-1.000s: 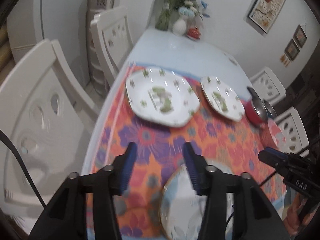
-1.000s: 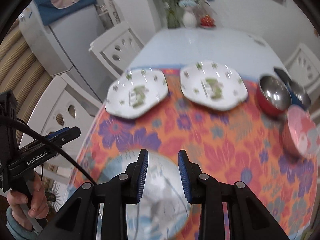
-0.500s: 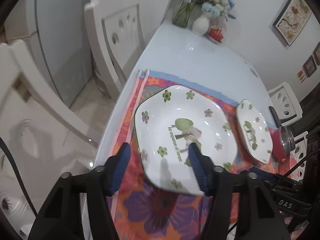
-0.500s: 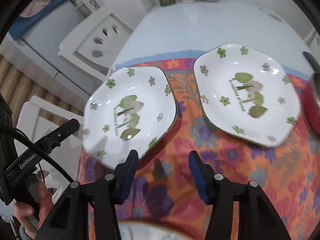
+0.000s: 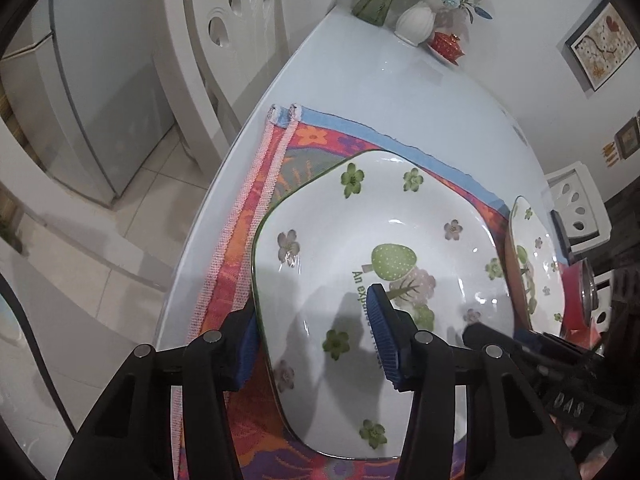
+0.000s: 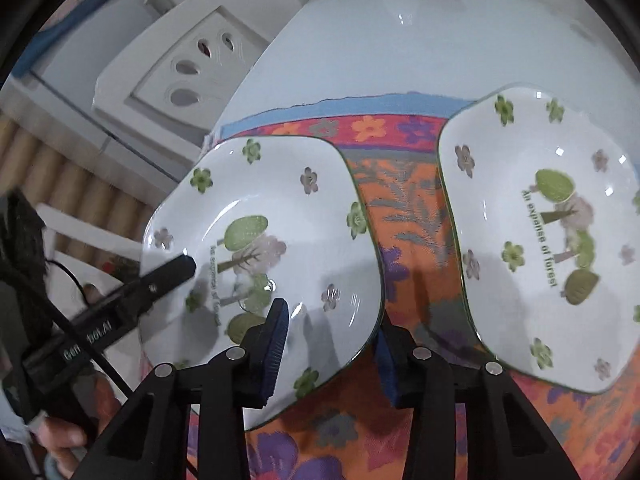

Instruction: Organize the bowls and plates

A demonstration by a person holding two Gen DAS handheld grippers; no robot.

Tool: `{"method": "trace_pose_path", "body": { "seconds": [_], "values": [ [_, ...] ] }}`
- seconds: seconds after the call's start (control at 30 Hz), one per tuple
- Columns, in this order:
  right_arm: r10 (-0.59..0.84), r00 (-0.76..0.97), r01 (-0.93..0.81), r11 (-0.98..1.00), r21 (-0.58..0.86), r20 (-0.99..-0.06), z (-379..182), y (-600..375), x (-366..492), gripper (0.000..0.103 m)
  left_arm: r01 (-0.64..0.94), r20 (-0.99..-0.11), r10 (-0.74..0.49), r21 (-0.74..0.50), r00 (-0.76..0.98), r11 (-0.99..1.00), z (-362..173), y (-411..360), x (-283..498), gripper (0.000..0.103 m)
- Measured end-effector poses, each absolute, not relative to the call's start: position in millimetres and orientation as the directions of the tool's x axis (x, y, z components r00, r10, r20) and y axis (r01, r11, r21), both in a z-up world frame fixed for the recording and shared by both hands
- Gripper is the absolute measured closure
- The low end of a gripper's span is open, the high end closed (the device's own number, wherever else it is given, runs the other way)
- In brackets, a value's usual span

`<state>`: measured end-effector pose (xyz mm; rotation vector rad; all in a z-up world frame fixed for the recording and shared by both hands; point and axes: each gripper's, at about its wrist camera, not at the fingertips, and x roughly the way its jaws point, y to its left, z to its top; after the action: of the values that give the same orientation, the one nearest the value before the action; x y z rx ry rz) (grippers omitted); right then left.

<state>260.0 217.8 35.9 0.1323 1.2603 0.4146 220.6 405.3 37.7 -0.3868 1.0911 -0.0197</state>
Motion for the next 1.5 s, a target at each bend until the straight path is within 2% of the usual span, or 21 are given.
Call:
{"method": "trace_pose_path", "body": {
  "seconds": [0.2,0.4,0.63,0.8,0.87,0.97,1.2,1.27,1.33,1.5],
  "values": [
    [0.411,0.175,-0.251,0.897,0.364,-0.895,31.0,224.6,237.0,0.063,-0.168,-0.854,-0.218,-0.330,0.473,0.929,36.9,408.9,224.1,0.057],
    [0.400,0.212,-0.267,0.902,0.341,-0.892,22.4,221.0,262.1,0.062,-0.143,-0.855,-0.210,-0.310,0.473,0.940,31.3,406.6,228.1,0.057],
    [0.372,0.280,-0.383,0.888,0.253,-0.885,26.1,236.5,278.7,0.062,-0.148,-0.843,-0.208,-0.318,0.496,0.936,28.8,413.1,232.3,0.057],
    [0.389,0.289,-0.416,0.874,0.251,-0.875,34.0,230.9,270.5,0.062,-0.074,-0.840,-0.115,-0.181,0.531,0.981,39.5,394.8,220.1,0.057],
    [0.420,0.287,-0.434,0.858,0.274,-0.861,38.8,229.6,267.3,0.063,-0.047,-0.826,-0.133,-0.190,0.548,0.981,46.1,392.5,211.6,0.061],
    [0.425,0.285,-0.453,0.850,0.270,-0.859,41.7,230.5,264.4,0.063,-0.030,-0.828,-0.096,-0.135,0.552,0.990,49.4,385.4,201.4,0.061],
    [0.454,0.276,-0.506,0.818,0.273,-0.847,47.0,226.9,235.0,0.063,-0.007,-0.825,-0.092,-0.115,0.558,0.993,53.5,380.5,183.6,0.066],
    [0.458,0.252,-0.493,0.819,0.294,-0.852,45.7,225.3,236.8,0.064,-0.004,-0.832,-0.101,-0.123,0.545,0.992,51.4,380.6,182.3,0.066],
    [0.456,0.232,-0.496,0.815,0.299,-0.859,40.1,224.9,235.6,0.065,-0.021,-0.842,-0.113,-0.146,0.527,0.989,44.7,385.8,183.1,0.071],
    [0.466,0.202,-0.523,0.795,0.308,-0.861,43.8,234.6,216.1,0.065,-0.091,-0.847,-0.120,-0.195,0.518,0.977,35.3,406.5,186.4,0.071]
  ]
}}
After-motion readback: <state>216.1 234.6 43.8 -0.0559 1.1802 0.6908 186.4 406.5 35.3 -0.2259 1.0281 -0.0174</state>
